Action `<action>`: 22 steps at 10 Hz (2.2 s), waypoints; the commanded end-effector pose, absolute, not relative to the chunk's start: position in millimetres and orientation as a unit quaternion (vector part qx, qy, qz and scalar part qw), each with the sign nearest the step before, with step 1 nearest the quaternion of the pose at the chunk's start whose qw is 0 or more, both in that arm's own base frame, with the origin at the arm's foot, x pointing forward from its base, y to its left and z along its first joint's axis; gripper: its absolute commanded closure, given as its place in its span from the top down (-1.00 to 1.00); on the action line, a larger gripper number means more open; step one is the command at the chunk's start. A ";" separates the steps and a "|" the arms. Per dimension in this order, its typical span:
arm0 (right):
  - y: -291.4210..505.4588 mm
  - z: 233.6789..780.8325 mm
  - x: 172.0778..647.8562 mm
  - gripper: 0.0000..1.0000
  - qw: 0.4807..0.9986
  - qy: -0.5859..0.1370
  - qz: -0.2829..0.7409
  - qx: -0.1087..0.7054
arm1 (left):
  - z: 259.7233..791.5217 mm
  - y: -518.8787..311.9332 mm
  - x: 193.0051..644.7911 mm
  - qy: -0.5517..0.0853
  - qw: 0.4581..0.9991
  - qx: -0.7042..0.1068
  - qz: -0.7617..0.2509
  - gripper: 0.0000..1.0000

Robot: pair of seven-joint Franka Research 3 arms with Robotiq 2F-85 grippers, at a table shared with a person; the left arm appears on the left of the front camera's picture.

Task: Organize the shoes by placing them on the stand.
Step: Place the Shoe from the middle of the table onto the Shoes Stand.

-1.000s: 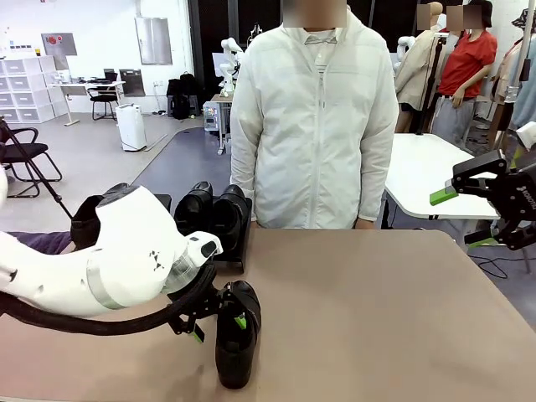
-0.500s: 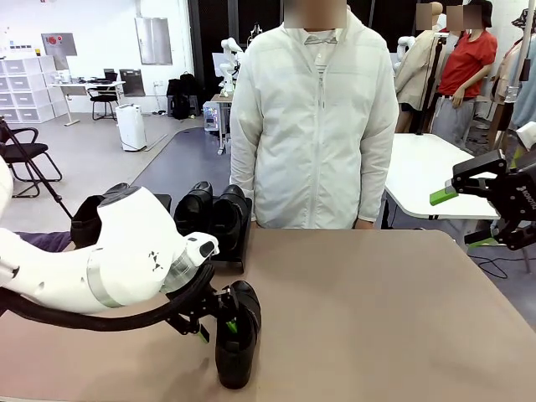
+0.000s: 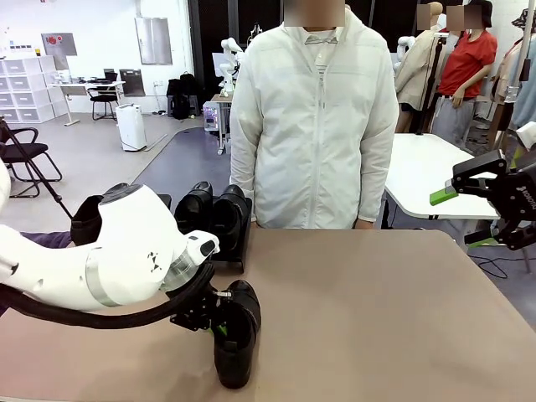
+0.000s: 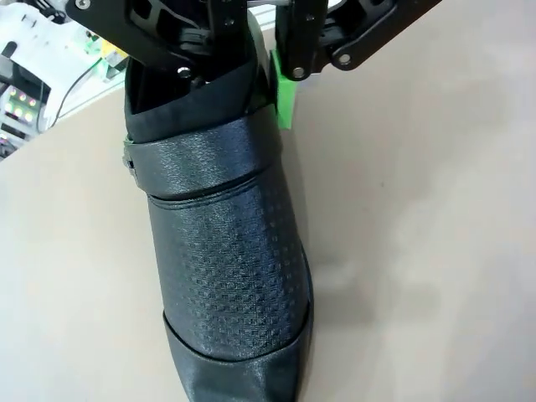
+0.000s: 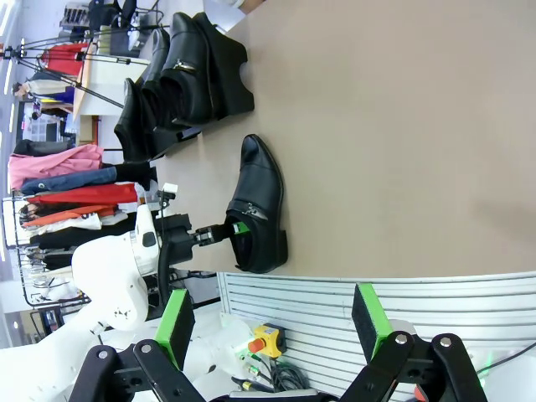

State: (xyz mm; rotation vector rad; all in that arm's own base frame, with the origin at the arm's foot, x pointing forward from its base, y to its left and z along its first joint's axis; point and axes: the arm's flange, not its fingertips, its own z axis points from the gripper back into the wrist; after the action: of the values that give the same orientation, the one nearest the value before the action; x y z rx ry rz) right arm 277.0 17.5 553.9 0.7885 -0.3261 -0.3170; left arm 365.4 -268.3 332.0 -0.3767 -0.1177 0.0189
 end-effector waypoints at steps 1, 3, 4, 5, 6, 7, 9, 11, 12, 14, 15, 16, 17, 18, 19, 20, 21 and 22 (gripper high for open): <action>16.6 555.3 276.1 1.00 0.894 -0.155 -0.153 0.390 | 339.5 -262.6 354.9 -0.062 0.981 -0.185 -0.004 -1.00; 16.6 555.3 276.1 1.00 0.894 -0.155 -0.153 0.390 | 358.8 -261.5 339.7 -0.047 0.972 -0.215 -0.077 -1.00; 16.6 555.3 276.1 1.00 0.894 -0.155 -0.153 0.390 | 383.4 -256.4 324.1 -0.056 0.962 -0.234 -0.130 -1.00; 16.6 555.3 276.1 1.00 0.894 -0.155 -0.153 0.390 | 408.4 -245.1 309.4 -0.074 0.955 -0.233 -0.166 -1.00; 16.6 555.3 276.1 1.00 0.894 -0.155 -0.153 0.390 | 431.4 -225.5 299.5 -0.094 0.958 -0.211 -0.168 -1.00; 16.6 555.3 276.1 1.00 0.894 -0.155 -0.153 0.390 | 450.1 -198.1 298.2 -0.117 0.965 -0.190 -0.140 -1.00; 16.6 555.3 276.1 1.00 0.894 -0.155 -0.153 0.390 | 467.0 -125.6 305.9 -0.140 0.979 -0.129 -0.068 -1.00; 16.6 555.3 276.1 1.00 0.894 -0.155 -0.153 0.390 | 471.9 -65.9 305.2 -0.196 0.969 -0.149 -0.023 -1.00; 16.6 555.3 276.1 1.00 0.894 -0.155 -0.153 0.390 | 467.8 -33.2 307.7 -0.201 0.969 -0.142 0.001 -1.00; 16.6 555.3 276.1 1.00 0.894 -0.155 -0.153 0.390 | 447.0 6.0 306.1 -0.174 0.964 -0.191 0.061 -1.00; 16.6 555.3 276.1 1.00 0.894 -0.155 -0.153 0.390 | 509.1 -20.8 348.6 -0.187 0.971 -0.150 0.019 -1.00; 16.6 555.3 276.1 1.00 0.894 -0.155 -0.153 0.390 | 509.1 -20.8 348.6 -0.187 0.971 -0.150 0.019 -1.00; 16.6 555.3 276.1 1.00 0.894 -0.155 -0.153 0.390 | 509.1 -20.8 348.6 -0.187 0.971 -0.150 0.019 -1.00; 16.6 555.3 276.1 1.00 0.894 -0.155 -0.153 0.390 | 509.1 -20.8 348.6 -0.187 0.971 -0.150 0.019 -1.00; 16.6 555.3 276.1 1.00 0.894 -0.155 -0.153 0.390 | 509.1 -20.8 348.6 -0.187 0.971 -0.150 0.019 -1.00; 16.6 555.3 276.1 1.00 0.894 -0.155 -0.153 0.390 | 509.1 -20.8 348.6 -0.187 0.971 -0.150 0.019 -1.00; 16.6 555.3 276.1 1.00 0.894 -0.155 -0.153 0.390 | 504.1 -24.3 349.4 -0.179 0.973 -0.147 0.011 -1.00; 16.6 555.3 276.1 1.00 0.894 -0.155 -0.153 0.390 | 511.6 -19.3 389.2 -0.196 0.967 -0.159 -0.030 -1.00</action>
State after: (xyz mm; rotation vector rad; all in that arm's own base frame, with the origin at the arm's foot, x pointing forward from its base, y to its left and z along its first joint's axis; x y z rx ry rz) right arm 276.9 17.4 554.0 0.7888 -0.3261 -0.3170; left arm 357.5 -23.6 504.2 -0.2971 -0.3658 -0.0006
